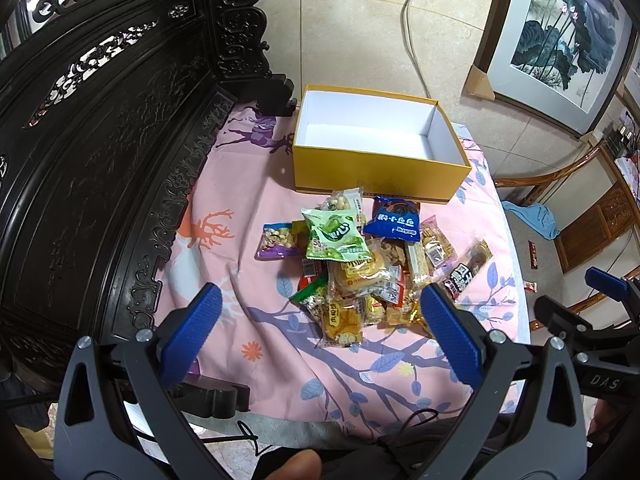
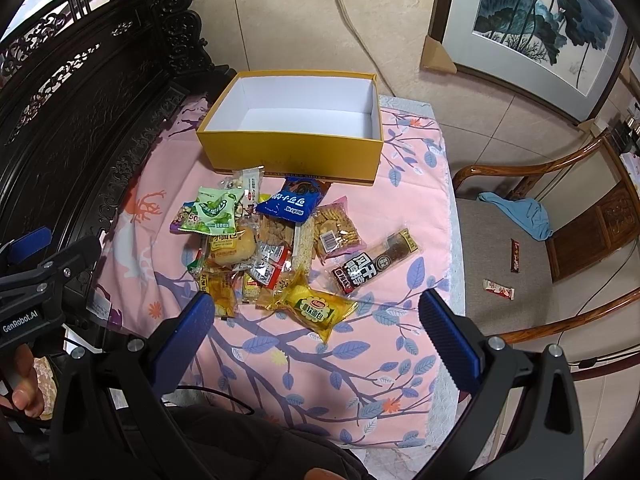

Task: Organize snacks
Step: 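Grasp the yellow bread bag with the right gripper while the left gripper approaches the green candy bag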

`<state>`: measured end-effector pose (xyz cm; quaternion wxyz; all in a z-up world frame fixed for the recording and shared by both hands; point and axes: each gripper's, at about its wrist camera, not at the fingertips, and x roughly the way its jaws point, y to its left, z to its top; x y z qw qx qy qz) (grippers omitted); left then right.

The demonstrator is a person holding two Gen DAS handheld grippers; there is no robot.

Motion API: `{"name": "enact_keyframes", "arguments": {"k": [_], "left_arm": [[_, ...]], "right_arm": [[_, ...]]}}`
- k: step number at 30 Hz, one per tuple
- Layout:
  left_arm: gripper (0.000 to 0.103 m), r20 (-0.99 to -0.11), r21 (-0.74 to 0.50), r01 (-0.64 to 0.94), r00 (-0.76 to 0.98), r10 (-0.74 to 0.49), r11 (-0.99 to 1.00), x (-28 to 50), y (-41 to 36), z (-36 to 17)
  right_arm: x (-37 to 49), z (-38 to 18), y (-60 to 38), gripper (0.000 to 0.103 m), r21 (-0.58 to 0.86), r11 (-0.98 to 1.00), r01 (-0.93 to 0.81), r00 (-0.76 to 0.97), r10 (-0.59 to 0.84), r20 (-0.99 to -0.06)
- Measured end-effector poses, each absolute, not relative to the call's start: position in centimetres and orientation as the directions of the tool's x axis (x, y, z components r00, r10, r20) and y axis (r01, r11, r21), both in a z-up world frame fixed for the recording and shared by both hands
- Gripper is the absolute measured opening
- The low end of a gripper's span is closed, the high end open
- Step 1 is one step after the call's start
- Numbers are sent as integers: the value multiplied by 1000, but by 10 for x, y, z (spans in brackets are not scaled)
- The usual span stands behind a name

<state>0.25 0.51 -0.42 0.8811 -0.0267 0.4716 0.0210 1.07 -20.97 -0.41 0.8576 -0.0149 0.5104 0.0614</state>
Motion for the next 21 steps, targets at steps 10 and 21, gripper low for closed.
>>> {"name": "enact_keyframes", "arguments": {"k": [10,21], "left_arm": [[101,-803,-90,-108,596,-8,990,11,36,-39],[101,-776,-72,-99,630,7,992,17,45,-94]], "right_arm": [[21,-57,-246,102,87,990,-110,468,129,-874],[25,-152,-234,84,128,849,-513,418,377,-827]]}}
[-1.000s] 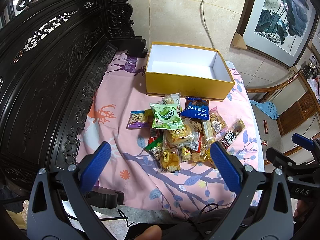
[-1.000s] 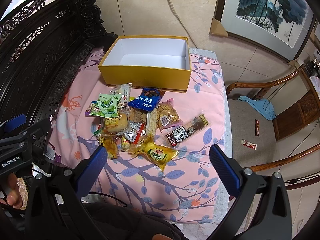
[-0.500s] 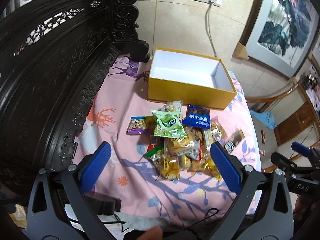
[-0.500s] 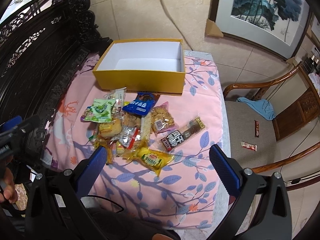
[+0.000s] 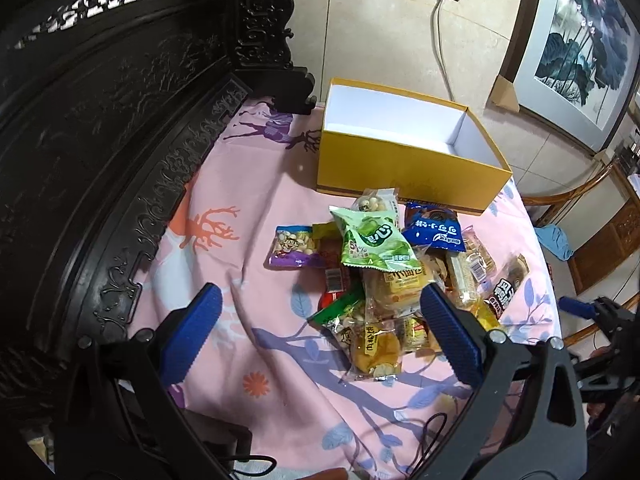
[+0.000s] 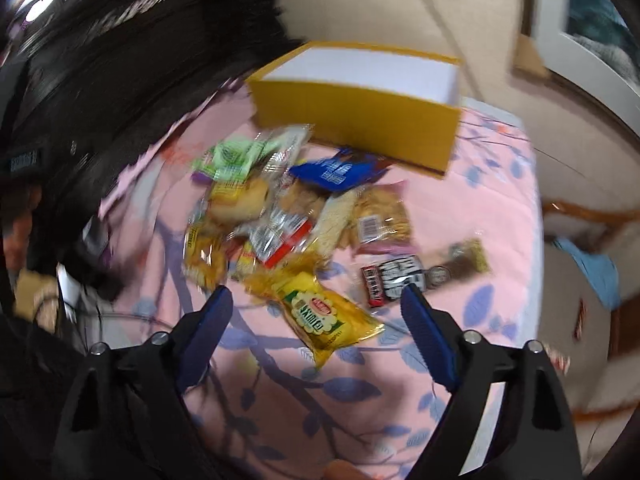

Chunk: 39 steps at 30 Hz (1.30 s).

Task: Organize snacks
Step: 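Grasp the yellow bread bag with the right gripper while the left gripper approaches the green candy bag, then grasp the green candy bag with the left gripper while the right gripper holds the yellow bag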

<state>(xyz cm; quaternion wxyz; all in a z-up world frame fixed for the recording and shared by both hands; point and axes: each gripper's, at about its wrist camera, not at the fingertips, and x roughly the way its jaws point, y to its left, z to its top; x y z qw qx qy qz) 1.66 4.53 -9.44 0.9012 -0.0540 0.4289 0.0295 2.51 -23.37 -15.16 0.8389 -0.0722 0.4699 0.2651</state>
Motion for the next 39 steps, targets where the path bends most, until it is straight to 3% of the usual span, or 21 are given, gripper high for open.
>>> {"name": "enact_keyframes", "arguments": {"k": [4,12,15,16,18,23,33,39], "left_arm": [[101,-782,-73,-115,623,15,991,17,48,-106],[101,-815,-62,-146,578,34,987,16,51,-123],[101,-820,-54,-142,571,38,988,18,48,-129],[101,-822,-51,-134,568,35,990,18,46,-131],[101,-829,-40,-115,558,32,993,21,40,-135],[101,-840,-31,-60,542,7,998,33,26,-141],[101,-850,-208,-100,510,-130,973,121,27,-155],[100,-892,-229,-126,425,-156,965,150,22,-183]], "right_arm": [[32,-181,-222,78,83,795,-601,371,370,-852],[40,-216,-196,77,-31,648,-761,338,355,-872],[44,-228,-190,65,-56,605,-795,322,341,-883],[45,-232,-187,51,-66,594,-802,318,331,-888],[48,-240,-188,38,-75,590,-804,317,318,-893],[49,-235,-203,36,-25,661,-750,324,334,-885],[35,-227,-215,37,68,771,-634,335,353,-874],[38,-227,-211,37,98,805,-585,350,359,-865]]}}
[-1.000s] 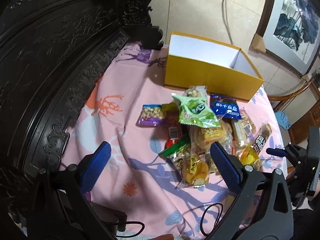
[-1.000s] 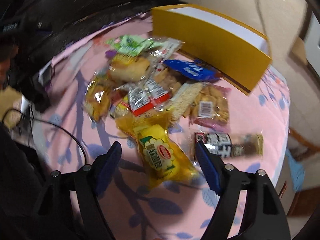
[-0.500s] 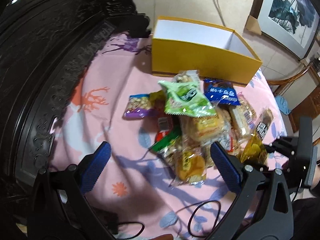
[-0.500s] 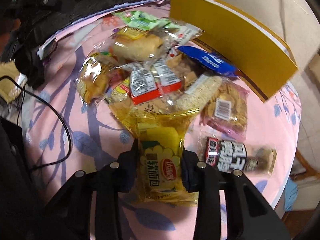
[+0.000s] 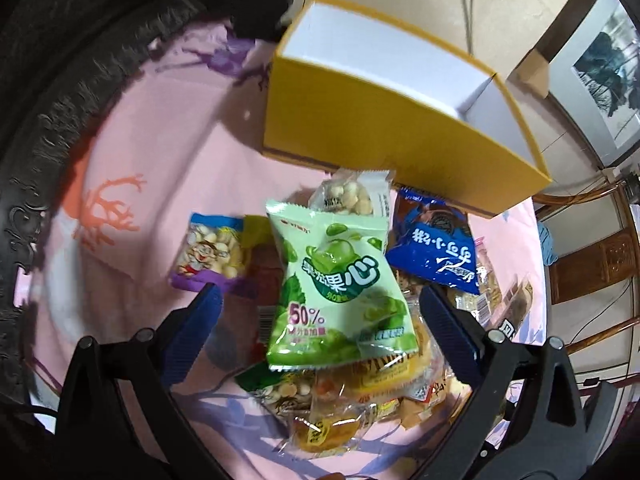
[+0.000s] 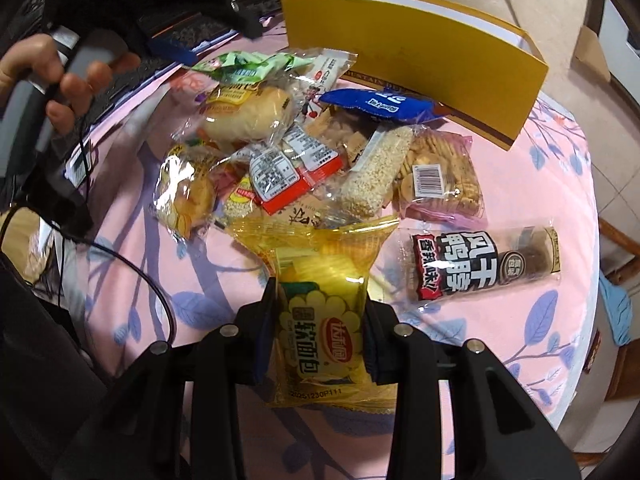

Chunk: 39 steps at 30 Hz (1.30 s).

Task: Organize snacks
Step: 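Grasp the green candy bag with the left gripper while the right gripper holds the yellow bag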

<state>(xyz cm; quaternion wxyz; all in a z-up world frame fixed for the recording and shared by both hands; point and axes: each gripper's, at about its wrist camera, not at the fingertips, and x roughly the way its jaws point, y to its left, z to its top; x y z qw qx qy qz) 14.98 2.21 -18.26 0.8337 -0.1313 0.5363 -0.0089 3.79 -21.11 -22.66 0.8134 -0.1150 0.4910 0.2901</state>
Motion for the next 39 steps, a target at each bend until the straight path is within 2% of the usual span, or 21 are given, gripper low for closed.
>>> {"name": "enact_keyframes", "arguments": {"k": [1,3,5,8,9,10,22,39], "left_arm": [[97,-896,-228,-127,415,-157,965,152,22,-187],[85,-903,-237,-123,393,-172,964,155,21,-194],[66,-898,-259,-115,393,-195,959,157,21,-197],[52,-888,-250,-83,416,-194,965,159,15,-194],[44,-884,-237,-66,428,-187,969,159,13,-193],[26,-884,-225,-57,433,-179,973,160,12,-192],[13,-829,-256,6,513,-223,967,145,16,-174],[4,-766,-209,84,606,-216,974,118,16,-141]], "right_arm": [[39,-227,-211,37,96,809,-581,351,355,-866],[41,-228,-213,37,104,817,-567,349,353,-868],[44,-229,-215,37,112,823,-557,343,351,-871],[48,-231,-216,37,116,826,-551,334,347,-876],[49,-231,-215,37,118,826,-551,332,347,-877],[50,-230,-215,37,117,825,-553,331,347,-878],[54,-221,-215,37,95,828,-553,349,333,-876],[52,-206,-215,37,69,840,-537,393,322,-861]]}}
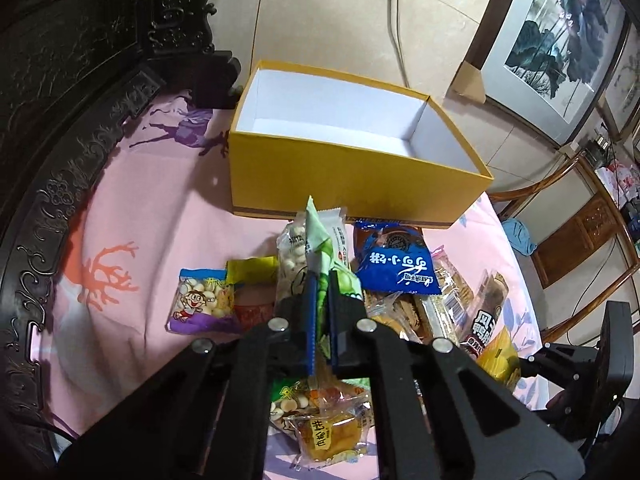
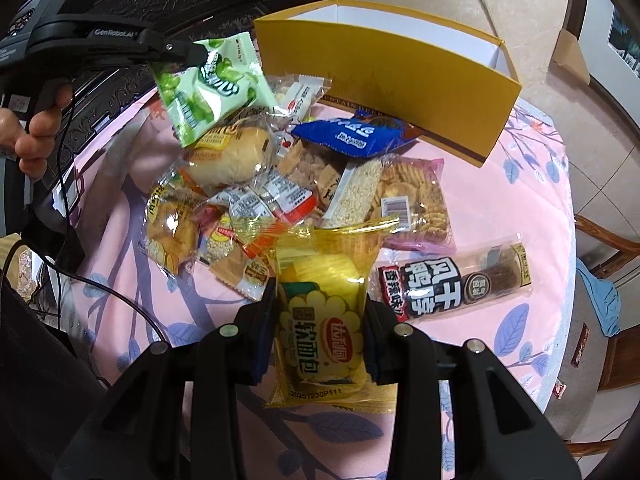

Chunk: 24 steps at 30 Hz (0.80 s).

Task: Organize snacks
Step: 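Grasp the green candy bag with the left gripper while the right gripper holds the yellow bag, then carry both bags over the yellow box and release them inside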

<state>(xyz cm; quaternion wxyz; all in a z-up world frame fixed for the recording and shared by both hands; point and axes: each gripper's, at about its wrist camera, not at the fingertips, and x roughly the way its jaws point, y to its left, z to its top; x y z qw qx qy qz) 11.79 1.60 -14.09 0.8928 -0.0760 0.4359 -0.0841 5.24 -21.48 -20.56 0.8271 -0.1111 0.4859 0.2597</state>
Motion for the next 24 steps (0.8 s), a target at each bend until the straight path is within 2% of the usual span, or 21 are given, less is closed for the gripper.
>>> {"name": "enact_keyframes", "arguments": {"k": [14,19,24], "left_arm": [[2,-714,-217,105,661,-231,971,111,19,-105],[2,-653,-202,152,715,-248,968,124,15,-66],[2,-587,-233,172,760,-280,957,166,13,-31]], "right_arm": [[55,-188,-217,37,70,853,-517,431,330,-840],[78,-143,-217,37,47,853,-520,525,362,-771],[137,-82,-218,37,45,869,-493,651,403,-643]]}}
